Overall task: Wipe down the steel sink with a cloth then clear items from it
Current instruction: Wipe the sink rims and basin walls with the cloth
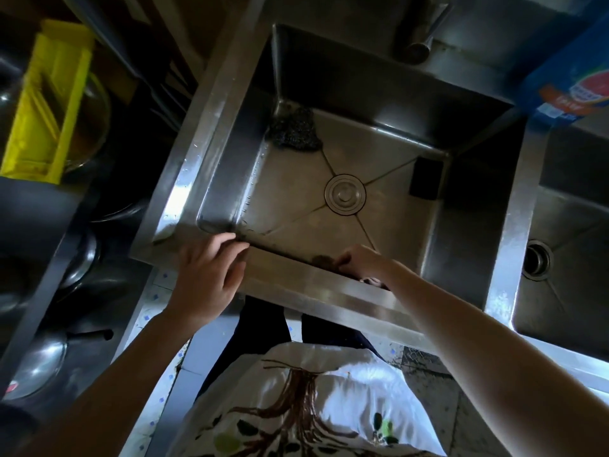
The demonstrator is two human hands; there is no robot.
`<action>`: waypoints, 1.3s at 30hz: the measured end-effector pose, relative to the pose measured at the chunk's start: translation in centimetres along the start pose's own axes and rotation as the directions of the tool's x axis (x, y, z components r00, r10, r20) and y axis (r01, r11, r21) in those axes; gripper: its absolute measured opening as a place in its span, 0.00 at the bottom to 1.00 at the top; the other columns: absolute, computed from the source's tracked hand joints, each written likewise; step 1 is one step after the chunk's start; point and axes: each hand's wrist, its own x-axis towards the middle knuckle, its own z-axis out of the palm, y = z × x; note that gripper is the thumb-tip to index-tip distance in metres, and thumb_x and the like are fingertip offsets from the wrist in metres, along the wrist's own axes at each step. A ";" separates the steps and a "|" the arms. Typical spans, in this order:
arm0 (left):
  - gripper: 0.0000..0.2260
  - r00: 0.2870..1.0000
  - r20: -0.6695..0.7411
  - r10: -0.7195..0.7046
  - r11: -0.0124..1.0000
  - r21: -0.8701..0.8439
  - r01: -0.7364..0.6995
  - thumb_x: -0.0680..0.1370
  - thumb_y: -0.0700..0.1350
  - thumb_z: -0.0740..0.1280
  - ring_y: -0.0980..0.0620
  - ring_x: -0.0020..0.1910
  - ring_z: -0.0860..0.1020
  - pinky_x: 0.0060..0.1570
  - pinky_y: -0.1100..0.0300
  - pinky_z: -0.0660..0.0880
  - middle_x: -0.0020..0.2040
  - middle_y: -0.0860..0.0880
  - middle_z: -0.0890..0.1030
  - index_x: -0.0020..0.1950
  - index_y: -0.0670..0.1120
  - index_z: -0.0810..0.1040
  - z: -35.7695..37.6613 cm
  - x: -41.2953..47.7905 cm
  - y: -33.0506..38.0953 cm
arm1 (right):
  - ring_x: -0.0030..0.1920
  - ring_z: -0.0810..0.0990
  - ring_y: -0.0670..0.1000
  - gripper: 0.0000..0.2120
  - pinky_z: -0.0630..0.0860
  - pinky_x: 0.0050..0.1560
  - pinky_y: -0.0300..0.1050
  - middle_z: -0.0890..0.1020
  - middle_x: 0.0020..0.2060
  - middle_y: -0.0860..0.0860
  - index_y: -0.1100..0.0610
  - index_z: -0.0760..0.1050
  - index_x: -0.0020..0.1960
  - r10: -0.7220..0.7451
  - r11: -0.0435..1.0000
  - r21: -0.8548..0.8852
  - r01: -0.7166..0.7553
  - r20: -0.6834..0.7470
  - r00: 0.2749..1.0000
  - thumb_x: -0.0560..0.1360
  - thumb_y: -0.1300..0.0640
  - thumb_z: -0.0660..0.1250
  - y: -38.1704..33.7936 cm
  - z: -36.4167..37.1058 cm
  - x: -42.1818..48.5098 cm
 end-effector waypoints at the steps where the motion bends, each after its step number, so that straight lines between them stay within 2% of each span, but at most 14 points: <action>1: 0.19 1.000 0.007 0.003 1.000 -0.006 -0.003 0.76 0.52 0.54 0.43 0.54 0.77 0.56 0.46 0.64 0.60 0.47 0.76 0.59 0.49 0.79 -0.2 0.1 -0.3 | 0.49 0.81 0.54 0.10 0.73 0.48 0.42 0.84 0.50 0.53 0.54 0.83 0.52 0.038 0.998 -0.041 -0.038 -0.003 0.999 0.76 0.54 0.64 0.9 -0.1 -0.4; 7: 0.19 0.999 0.028 0.021 1.000 -0.023 -0.020 0.77 0.51 0.53 0.43 0.54 0.77 0.57 0.44 0.65 0.60 0.47 0.76 0.59 0.48 0.79 -1.2 0.9 -2.1 | 0.44 0.76 0.51 0.14 0.71 0.43 0.41 0.82 0.44 0.55 0.61 0.81 0.56 0.136 0.990 0.041 -0.137 0.030 0.990 0.75 0.55 0.65 -2.2 -0.3 0.0; 14: 0.17 0.997 -0.021 0.075 0.997 -0.004 -0.075 0.76 0.49 0.54 0.47 0.57 0.72 0.60 0.47 0.62 0.59 0.47 0.76 0.58 0.48 0.78 -3.0 2.3 -5.7 | 0.51 0.81 0.55 0.13 0.73 0.48 0.40 0.82 0.56 0.59 0.64 0.79 0.57 -0.072 0.962 0.268 0.057 0.049 0.996 0.76 0.61 0.65 -14.4 0.4 3.2; 16: 0.18 0.997 0.004 0.078 0.996 0.032 -0.078 0.76 0.50 0.54 0.45 0.58 0.74 0.61 0.47 0.60 0.61 0.46 0.75 0.59 0.48 0.77 -3.5 2.8 -6.7 | 0.38 0.79 0.48 0.14 0.71 0.35 0.28 0.84 0.49 0.53 0.59 0.79 0.60 -0.053 0.956 0.292 0.029 0.075 0.996 0.77 0.57 0.64 -16.2 -0.2 4.0; 17: 0.18 0.997 0.022 0.071 0.997 0.032 -0.072 0.76 0.51 0.53 0.44 0.59 0.73 0.62 0.46 0.59 0.62 0.46 0.74 0.60 0.48 0.77 -3.8 3.0 -7.2 | 0.32 0.76 0.45 0.15 0.69 0.30 0.29 0.83 0.42 0.52 0.58 0.77 0.63 -0.005 0.937 0.347 -0.037 0.119 0.993 0.78 0.56 0.62 -16.7 -0.3 4.2; 19: 0.20 0.998 0.034 0.057 0.998 0.011 -0.057 0.76 0.52 0.52 0.46 0.62 0.71 0.65 0.42 0.58 0.64 0.46 0.72 0.63 0.48 0.75 -4.2 3.7 -8.0 | 0.32 0.73 0.47 0.17 0.68 0.34 0.37 0.79 0.39 0.54 0.62 0.74 0.66 0.062 0.841 0.522 -0.146 0.174 0.983 0.79 0.59 0.59 -17.2 -0.3 4.4; 22: 0.19 0.996 0.022 0.087 0.996 0.025 -0.087 0.76 0.51 0.55 0.47 0.64 0.70 0.66 0.43 0.57 0.66 0.47 0.71 0.65 0.48 0.74 -4.7 5.0 -9.0 | 0.40 0.74 0.54 0.14 0.72 0.40 0.46 0.77 0.46 0.57 0.63 0.76 0.61 0.182 0.578 0.806 -0.129 0.027 0.983 0.76 0.63 0.64 -17.9 0.8 5.3; 24: 0.18 0.992 0.010 0.123 0.992 0.027 -0.123 0.76 0.48 0.59 0.46 0.64 0.70 0.66 0.42 0.58 0.66 0.46 0.70 0.64 0.47 0.74 -5.0 6.3 -9.5 | 0.34 0.75 0.55 0.05 0.71 0.32 0.44 0.77 0.39 0.59 0.63 0.79 0.47 0.294 0.424 0.902 -0.086 -0.047 0.955 0.75 0.62 0.65 -19.5 1.2 5.6; 27: 0.17 0.988 -0.006 0.155 0.987 0.042 -0.154 0.76 0.46 0.63 0.44 0.63 0.71 0.65 0.39 0.59 0.67 0.44 0.70 0.64 0.47 0.74 -5.7 8.8 -9.8 | 0.25 0.74 0.54 0.10 0.73 0.28 0.42 0.74 0.28 0.57 0.61 0.76 0.37 0.373 0.174 0.983 -0.065 -0.005 0.928 0.76 0.61 0.64 -22.7 1.4 6.4; 31: 0.19 0.982 -0.005 0.187 0.979 0.080 -0.186 0.75 0.44 0.65 0.42 0.66 0.68 0.67 0.39 0.56 0.70 0.44 0.68 0.67 0.48 0.72 -6.5 12.0 -9.9 | 0.36 0.76 0.50 0.12 0.77 0.48 0.47 0.75 0.35 0.51 0.55 0.70 0.36 0.332 0.128 0.990 -0.061 0.015 0.943 0.79 0.59 0.59 -24.6 1.6 8.0; 33: 0.19 0.976 -0.004 0.216 0.971 0.103 -0.214 0.76 0.44 0.65 0.42 0.68 0.67 0.67 0.39 0.56 0.70 0.44 0.68 0.67 0.48 0.72 -6.9 13.4 -10.0 | 0.39 0.77 0.50 0.12 0.76 0.45 0.44 0.75 0.37 0.51 0.56 0.69 0.38 0.363 0.081 0.996 -0.033 0.001 0.932 0.79 0.61 0.58 -24.9 0.6 8.9; 35: 0.19 0.971 -0.003 0.240 0.964 0.117 -0.238 0.76 0.44 0.65 0.42 0.68 0.67 0.66 0.40 0.57 0.70 0.44 0.68 0.67 0.48 0.72 -7.2 14.6 -10.0 | 0.39 0.79 0.54 0.08 0.76 0.39 0.43 0.78 0.37 0.55 0.61 0.72 0.40 0.433 0.020 0.999 0.030 -0.036 0.901 0.77 0.59 0.64 -25.2 -1.4 9.6; 37: 0.18 0.965 0.004 0.261 0.959 0.117 -0.260 0.76 0.45 0.64 0.42 0.69 0.65 0.65 0.39 0.57 0.70 0.44 0.67 0.67 0.47 0.72 -7.5 15.6 -10.0 | 0.34 0.78 0.53 0.14 0.74 0.30 0.40 0.79 0.36 0.56 0.61 0.73 0.40 0.446 0.044 0.992 0.121 -0.128 0.886 0.74 0.51 0.69 -25.6 -4.4 10.0; 39: 0.17 0.958 0.006 0.288 0.951 0.119 -0.286 0.77 0.45 0.63 0.42 0.69 0.65 0.65 0.39 0.57 0.70 0.44 0.67 0.66 0.47 0.72 -7.6 16.4 -10.1 | 0.34 0.78 0.54 0.15 0.74 0.31 0.38 0.79 0.35 0.56 0.59 0.74 0.36 0.410 0.073 0.973 0.219 -0.229 0.883 0.75 0.49 0.68 -26.1 -7.8 10.0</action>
